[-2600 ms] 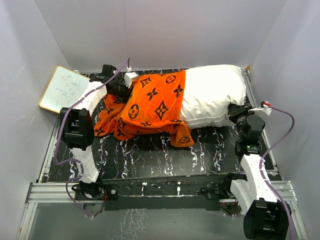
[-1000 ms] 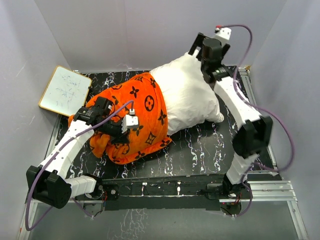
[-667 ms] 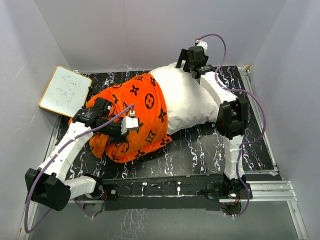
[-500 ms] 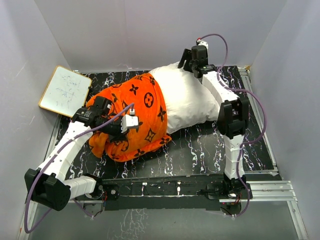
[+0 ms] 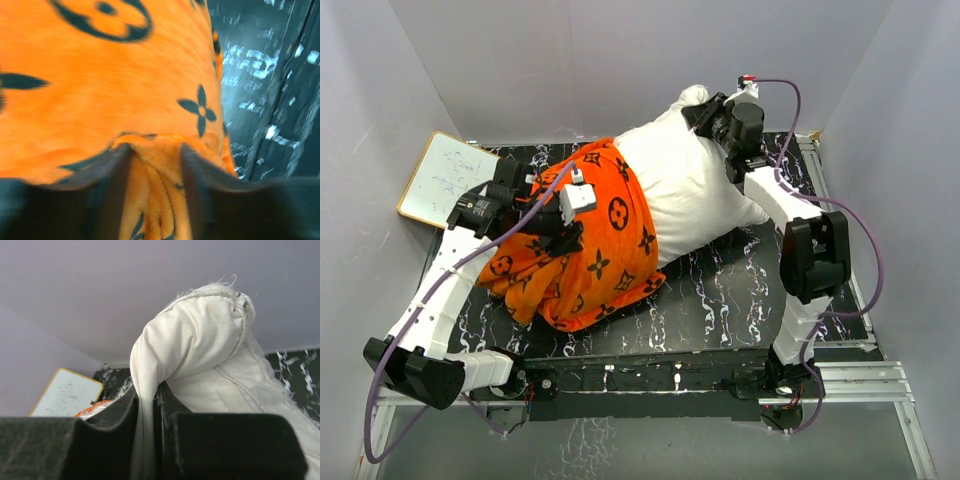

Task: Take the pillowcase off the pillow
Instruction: Remove the pillow from the pillowcase.

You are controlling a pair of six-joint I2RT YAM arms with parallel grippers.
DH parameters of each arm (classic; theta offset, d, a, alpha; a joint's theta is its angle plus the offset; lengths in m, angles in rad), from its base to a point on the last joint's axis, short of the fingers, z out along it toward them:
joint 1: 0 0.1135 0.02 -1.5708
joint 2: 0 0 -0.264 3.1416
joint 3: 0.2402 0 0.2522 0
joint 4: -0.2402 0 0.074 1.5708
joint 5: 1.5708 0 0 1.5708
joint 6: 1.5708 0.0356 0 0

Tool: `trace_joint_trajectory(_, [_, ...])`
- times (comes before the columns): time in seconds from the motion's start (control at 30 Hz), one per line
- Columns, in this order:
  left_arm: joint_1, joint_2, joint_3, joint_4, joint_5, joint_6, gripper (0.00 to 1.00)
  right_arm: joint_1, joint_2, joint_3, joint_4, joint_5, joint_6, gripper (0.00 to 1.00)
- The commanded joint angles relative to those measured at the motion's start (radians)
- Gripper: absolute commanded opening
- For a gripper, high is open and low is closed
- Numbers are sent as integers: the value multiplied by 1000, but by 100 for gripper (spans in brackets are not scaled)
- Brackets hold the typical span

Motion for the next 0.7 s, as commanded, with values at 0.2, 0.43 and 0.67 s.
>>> trace_joint_trajectory(0.2, [185,-19,138,146,-263,-91,89,-39,-320,-194,917,-95,135,8])
trace_joint_trajectory(0.43, [528,168,264,-249,113,34,97,-78,-437,-371,1011,-105,145,8])
trace_joint_trajectory(0.67, [486,238,178,-481,414,184,96,-85,-451,-428,1065,-143,159,8])
